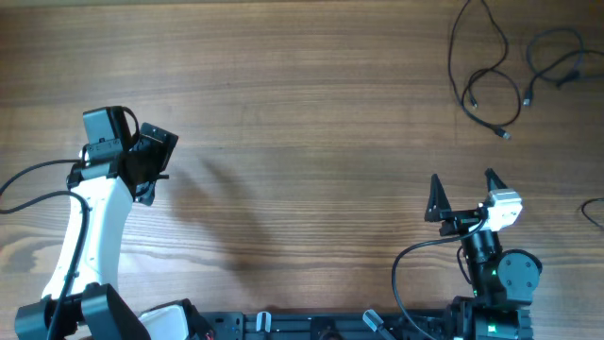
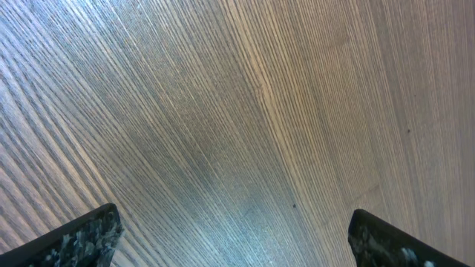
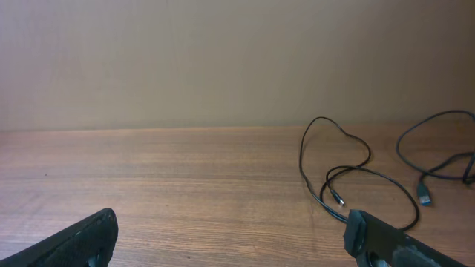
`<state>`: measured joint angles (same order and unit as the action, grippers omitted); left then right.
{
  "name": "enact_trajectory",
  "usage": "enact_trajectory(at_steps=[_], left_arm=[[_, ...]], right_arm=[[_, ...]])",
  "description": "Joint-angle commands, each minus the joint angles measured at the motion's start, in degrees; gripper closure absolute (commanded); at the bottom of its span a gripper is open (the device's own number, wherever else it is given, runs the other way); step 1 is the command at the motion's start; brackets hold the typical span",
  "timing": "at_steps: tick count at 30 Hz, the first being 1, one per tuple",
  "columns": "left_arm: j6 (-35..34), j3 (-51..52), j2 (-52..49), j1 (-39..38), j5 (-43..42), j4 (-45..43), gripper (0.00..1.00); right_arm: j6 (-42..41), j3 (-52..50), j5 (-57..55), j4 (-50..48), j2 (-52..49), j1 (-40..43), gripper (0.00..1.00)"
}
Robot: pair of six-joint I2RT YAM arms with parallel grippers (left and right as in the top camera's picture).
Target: Untangle cables
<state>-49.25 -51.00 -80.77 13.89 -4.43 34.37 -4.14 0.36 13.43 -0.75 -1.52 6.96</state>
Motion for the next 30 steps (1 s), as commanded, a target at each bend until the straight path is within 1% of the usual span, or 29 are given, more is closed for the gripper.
enact_trajectory(at_steps=[1, 13, 19, 24, 30], left_arm=[[-0.5, 0.0, 0.6, 0.2, 0.0, 0.0, 0.0], [-0.5, 0.0, 0.7, 0.3, 0.0, 0.0, 0.0], [-0.5, 0.0, 2.5, 0.2, 0.0, 0.0, 0.0], [-0.5, 0.0, 9.9, 0.2, 0.0, 0.0, 0.0], [-0.5, 0.0, 24.8, 0.2, 0.0, 0.0, 0.0]], right_arm=[[1.0, -0.1, -0.9, -0.2, 1.2, 0.3, 0.0], [1.0, -0.1, -0.9, -0.2, 1.2, 0.3, 0.0], [1.0, -0.1, -0.9, -0.2, 1.2, 0.3, 0.0], [1.0, -0.1, -0.9, -0.2, 1.2, 0.3, 0.0], [1.0, -0.1, -0.9, -0.2, 1.2, 0.3, 0.0]])
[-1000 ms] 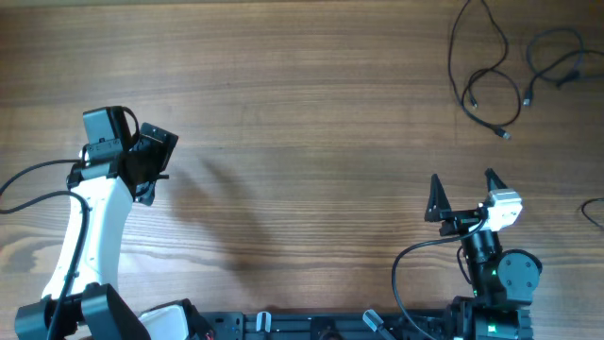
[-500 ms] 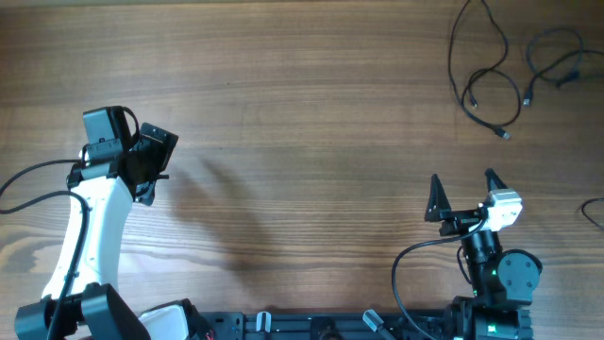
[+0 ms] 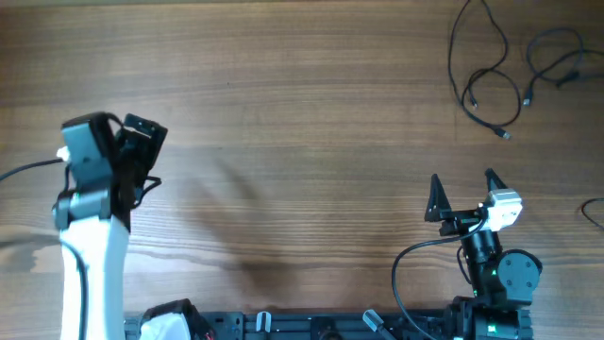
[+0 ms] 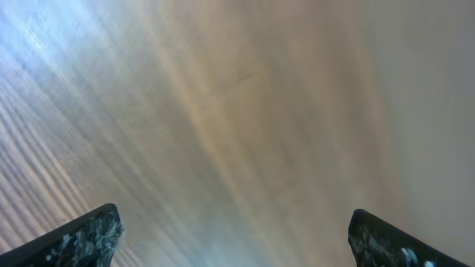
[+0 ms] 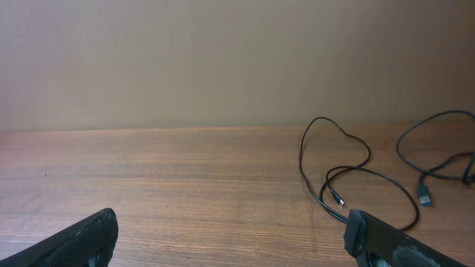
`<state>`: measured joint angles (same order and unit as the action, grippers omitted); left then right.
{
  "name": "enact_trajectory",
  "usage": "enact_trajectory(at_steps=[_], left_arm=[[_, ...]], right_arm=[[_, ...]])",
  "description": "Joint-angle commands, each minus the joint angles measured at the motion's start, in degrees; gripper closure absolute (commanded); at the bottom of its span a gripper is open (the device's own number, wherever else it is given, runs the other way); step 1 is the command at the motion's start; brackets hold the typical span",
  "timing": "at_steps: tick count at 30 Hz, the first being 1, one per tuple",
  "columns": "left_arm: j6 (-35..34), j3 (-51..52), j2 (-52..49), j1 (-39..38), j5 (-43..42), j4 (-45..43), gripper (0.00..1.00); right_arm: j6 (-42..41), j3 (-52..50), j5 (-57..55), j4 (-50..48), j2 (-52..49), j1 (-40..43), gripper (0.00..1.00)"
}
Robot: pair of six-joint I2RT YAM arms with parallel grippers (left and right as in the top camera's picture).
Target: Untangle cables
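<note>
Two thin black cables lie at the table's far right: a looped one (image 3: 486,76) (image 5: 349,174) with small plugs, and beside it another (image 3: 557,57) (image 5: 438,159) with a USB plug. They lie side by side, apart from each other. My right gripper (image 3: 462,194) (image 5: 230,241) rests open near the front edge, well short of them, holding nothing. At the left side my left gripper (image 3: 146,156) (image 4: 234,237) is open over bare wood, its view blurred.
The wooden table (image 3: 302,123) spreads between the two arms. Another dark cable end (image 3: 595,210) shows at the right edge. The arm bases and their wiring (image 3: 415,274) line the front edge.
My left arm has shifted a little to the left and turned, and its wrist view is now blurred. The right arm and both cables lie as before.
</note>
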<state>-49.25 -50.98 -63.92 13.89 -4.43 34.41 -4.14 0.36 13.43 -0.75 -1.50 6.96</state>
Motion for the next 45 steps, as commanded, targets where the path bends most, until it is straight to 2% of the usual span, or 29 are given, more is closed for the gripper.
enact_trajectory(at_steps=[1, 8, 12, 16, 18, 22, 26, 30, 33, 38, 45], left_arm=[[-0.5, 0.0, 11.6, 0.2, 0.0, -0.1, 0.0], [0.2, 0.0, 34.4, 0.2, 1.1, 0.7, 0.0], [0.9, 0.1, 45.5, -0.5, 1.4, 8.3, 0.0], [8.7, 0.1, 56.0, -4.4, 1.2, 20.6, 0.0], [11.3, 0.3, 60.1, -6.1, 1.2, 22.2, 0.0], [22.8, 1.6, 63.6, -11.1, 1.2, 17.3, 0.0], [29.6, 8.8, 63.7, -13.7, -0.1, 8.7, 0.0], [29.8, 18.8, 63.5, -13.7, -0.9, -0.3, 0.0], [29.9, 29.4, 63.5, -13.7, -0.9, -11.9, 0.0], [37.1, 43.6, 63.6, -13.8, -4.2, -27.3, 0.0], [41.6, 49.6, 63.7, -13.7, -4.2, -30.2, 0.0]], right_arm=[[1.0, -0.1, -0.9, -0.2, 1.2, 0.3, 0.0], [1.0, -0.1, -0.9, -0.2, 1.2, 0.3, 0.0], [1.0, -0.1, -0.9, -0.2, 1.2, 0.3, 0.0], [1.0, -0.1, -0.9, -0.2, 1.2, 0.3, 0.0], [1.0, -0.1, -0.9, -0.2, 1.2, 0.3, 0.0], [1.0, -0.1, -0.9, -0.2, 1.2, 0.3, 0.0], [1.0, -0.1, -0.9, -0.2, 1.2, 0.3, 0.0], [1.0, -0.1, -0.9, -0.2, 1.2, 0.3, 0.0], [1.0, -0.1, -0.9, -0.2, 1.2, 0.3, 0.0], [1.0, -0.1, -0.9, -0.2, 1.2, 0.3, 0.0], [1.0, -0.1, -0.9, -0.2, 1.2, 0.3, 0.0]])
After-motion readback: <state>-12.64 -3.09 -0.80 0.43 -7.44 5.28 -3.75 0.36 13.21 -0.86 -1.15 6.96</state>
